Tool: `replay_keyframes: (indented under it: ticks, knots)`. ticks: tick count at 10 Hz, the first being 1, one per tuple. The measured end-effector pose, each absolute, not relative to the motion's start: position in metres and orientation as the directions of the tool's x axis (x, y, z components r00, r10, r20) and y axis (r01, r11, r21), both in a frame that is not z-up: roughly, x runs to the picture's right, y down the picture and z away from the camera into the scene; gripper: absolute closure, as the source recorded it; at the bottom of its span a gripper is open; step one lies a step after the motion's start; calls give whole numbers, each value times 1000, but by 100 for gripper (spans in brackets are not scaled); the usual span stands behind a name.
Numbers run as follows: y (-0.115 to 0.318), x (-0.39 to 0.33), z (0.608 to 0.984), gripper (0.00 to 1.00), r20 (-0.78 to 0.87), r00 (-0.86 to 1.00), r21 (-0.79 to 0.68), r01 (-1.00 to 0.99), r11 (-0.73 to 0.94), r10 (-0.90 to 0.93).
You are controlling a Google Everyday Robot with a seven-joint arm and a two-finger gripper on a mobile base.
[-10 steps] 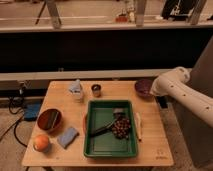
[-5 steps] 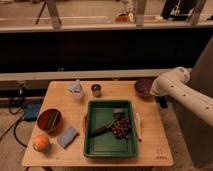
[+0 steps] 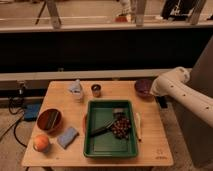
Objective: Place fork in metal cup
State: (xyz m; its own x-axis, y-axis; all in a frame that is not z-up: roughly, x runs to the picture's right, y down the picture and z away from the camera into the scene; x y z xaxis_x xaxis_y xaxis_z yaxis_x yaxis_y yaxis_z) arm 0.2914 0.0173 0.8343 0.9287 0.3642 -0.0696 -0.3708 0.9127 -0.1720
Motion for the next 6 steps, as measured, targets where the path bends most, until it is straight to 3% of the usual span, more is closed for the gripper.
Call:
replay_keyframes:
  ticks: [6]
  knots:
    - [17, 291, 833, 97, -65, 928, -172, -372, 912, 367]
